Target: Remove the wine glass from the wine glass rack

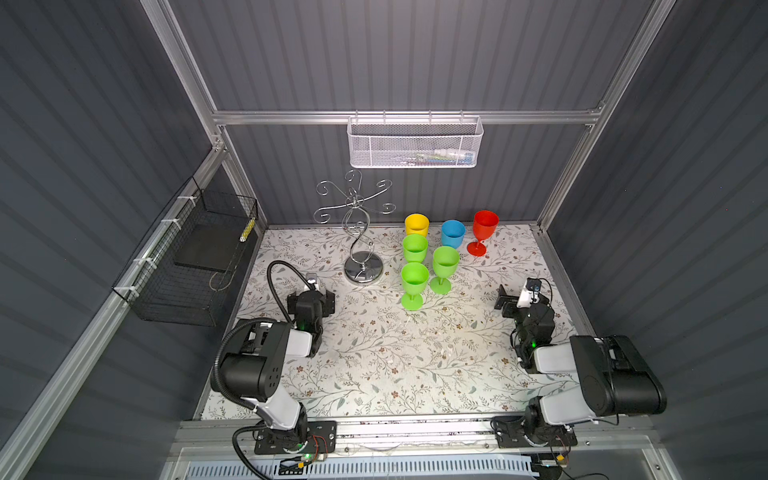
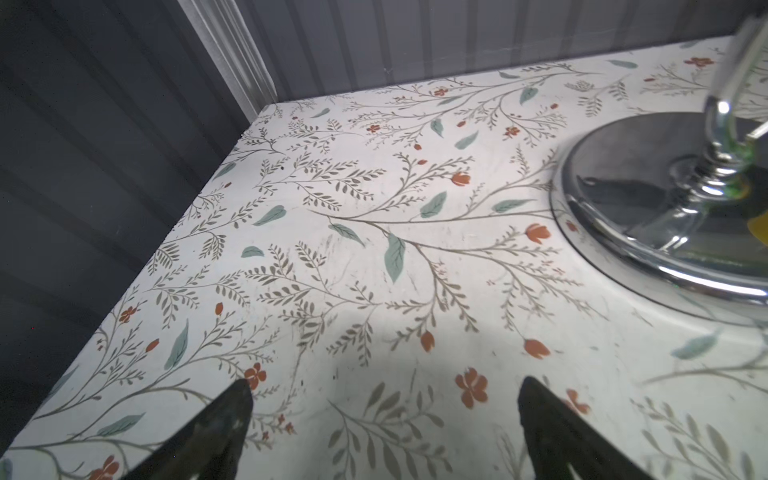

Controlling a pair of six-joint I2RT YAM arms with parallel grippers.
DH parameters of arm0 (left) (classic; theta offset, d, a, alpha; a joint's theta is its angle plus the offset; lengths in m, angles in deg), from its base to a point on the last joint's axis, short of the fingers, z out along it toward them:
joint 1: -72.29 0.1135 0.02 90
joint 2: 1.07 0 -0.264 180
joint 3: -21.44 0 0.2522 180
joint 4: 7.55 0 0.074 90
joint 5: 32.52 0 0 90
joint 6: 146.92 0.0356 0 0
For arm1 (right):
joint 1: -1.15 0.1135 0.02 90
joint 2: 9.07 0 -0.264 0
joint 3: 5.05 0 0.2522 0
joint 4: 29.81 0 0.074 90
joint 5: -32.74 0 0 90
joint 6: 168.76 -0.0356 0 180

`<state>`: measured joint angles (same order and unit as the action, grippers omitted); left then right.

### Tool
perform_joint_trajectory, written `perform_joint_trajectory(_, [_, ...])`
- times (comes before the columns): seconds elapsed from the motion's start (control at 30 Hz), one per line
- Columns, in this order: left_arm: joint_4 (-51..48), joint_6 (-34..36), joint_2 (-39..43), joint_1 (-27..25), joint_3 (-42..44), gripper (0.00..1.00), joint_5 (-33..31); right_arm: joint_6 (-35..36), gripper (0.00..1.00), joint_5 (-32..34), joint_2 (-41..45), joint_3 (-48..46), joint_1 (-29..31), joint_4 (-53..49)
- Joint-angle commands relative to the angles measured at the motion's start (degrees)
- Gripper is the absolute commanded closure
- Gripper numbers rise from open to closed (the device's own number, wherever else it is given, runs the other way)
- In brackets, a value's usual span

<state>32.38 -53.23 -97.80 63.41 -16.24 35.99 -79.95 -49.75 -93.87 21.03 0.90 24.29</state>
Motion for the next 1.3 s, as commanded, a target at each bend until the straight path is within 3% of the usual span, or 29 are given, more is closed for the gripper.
perform_joint_trajectory(0.0, [2.7, -0.5, -0.9, 0.2, -0.6, 0.00, 2.8, -1.8, 0.01, 0.2, 0.7, 2.1, -1.2, -3.1])
perform_joint_trajectory(0.17, [-0.8, -2.8, -1.8, 3.0, -2.9, 0.00, 5.7, -2.8, 0.01, -3.2, 1.2, 6.3, -2.8, -12.1])
perform_joint_trajectory(1.27, [-1.0, -3.7, -1.5, 3.3, -2.8, 0.00, 4.4, -2.7, 0.01, -3.4, 1.2, 5.8, -2.8, -10.9])
